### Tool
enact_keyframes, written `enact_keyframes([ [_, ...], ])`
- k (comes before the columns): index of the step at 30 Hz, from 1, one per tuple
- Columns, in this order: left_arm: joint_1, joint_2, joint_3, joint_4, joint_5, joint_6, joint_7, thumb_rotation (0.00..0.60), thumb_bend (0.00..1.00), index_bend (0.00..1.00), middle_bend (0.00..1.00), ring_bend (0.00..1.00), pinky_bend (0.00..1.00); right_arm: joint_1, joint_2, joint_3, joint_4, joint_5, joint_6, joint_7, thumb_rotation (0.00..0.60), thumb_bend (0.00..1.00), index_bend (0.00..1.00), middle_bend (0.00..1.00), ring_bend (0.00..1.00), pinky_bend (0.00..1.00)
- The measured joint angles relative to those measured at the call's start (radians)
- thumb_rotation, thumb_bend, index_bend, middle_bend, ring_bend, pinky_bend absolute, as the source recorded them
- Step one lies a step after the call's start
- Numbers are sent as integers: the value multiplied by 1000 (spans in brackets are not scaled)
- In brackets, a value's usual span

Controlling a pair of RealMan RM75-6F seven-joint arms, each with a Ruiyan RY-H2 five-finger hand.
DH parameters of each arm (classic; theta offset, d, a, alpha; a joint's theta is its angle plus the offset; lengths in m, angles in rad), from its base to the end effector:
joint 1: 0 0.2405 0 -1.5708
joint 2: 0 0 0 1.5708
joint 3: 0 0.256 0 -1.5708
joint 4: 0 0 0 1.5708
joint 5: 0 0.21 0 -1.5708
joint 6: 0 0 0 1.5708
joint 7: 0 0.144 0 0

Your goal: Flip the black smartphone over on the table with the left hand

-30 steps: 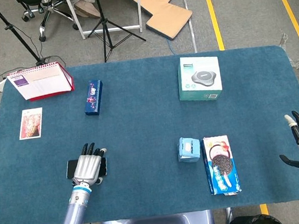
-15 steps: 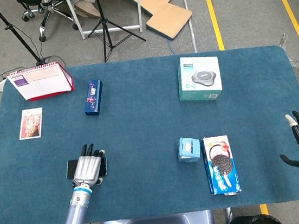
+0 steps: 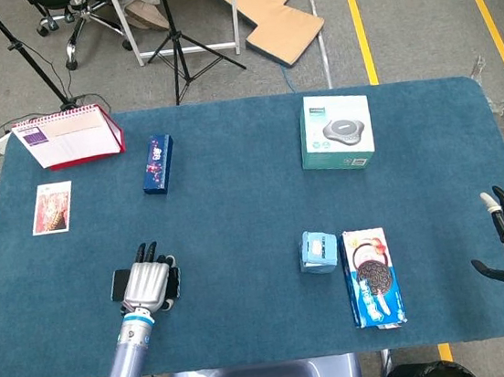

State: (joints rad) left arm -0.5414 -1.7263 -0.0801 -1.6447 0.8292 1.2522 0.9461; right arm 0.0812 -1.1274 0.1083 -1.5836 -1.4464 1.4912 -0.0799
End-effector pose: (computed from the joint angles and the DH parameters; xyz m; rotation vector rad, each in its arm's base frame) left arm -0.1827 0.2516 -0.0598 -1.7703 -0.9494 -0.4851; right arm -0.3182 -0.1920 0.1716 1.3271 -0.8087 0.8459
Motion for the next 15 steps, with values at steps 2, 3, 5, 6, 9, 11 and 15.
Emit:
enact_keyframes([
  [2,1,1,0,-3,4,1,-9,600,182,362,379,0,0,0,0,0,2,0,0,1,600,0,0,0,0,0],
  [3,1,2,0,-6,6,2,-13,600,182,362,379,0,0,0,0,0,2,0,0,2,600,0,0,0,0,0],
  [5,2,5,-1,-15,15,5,-27,600,182,362,380,0,0,0,0,0,3,0,0,3,600,0,0,0,0,0],
  [6,3,7,-2,-20,19,6,-34,600,183,362,381,0,0,0,0,0,3,0,0,3,600,0,0,0,0,0],
  [9,4,15,-6,-38,37,7,-63,600,183,362,385,0,0,0,0,0,3,0,0,4,600,0,0,0,0,0],
  [11,7,20,-12,-50,57,7,-96,600,183,362,385,0,0,0,0,0,3,0,1,4,600,0,0,0,0,0],
  [15,15,34,-21,-70,117,6,-194,600,182,363,386,0,0,0,0,0,3,0,1,5,600,0,0,0,0,0],
])
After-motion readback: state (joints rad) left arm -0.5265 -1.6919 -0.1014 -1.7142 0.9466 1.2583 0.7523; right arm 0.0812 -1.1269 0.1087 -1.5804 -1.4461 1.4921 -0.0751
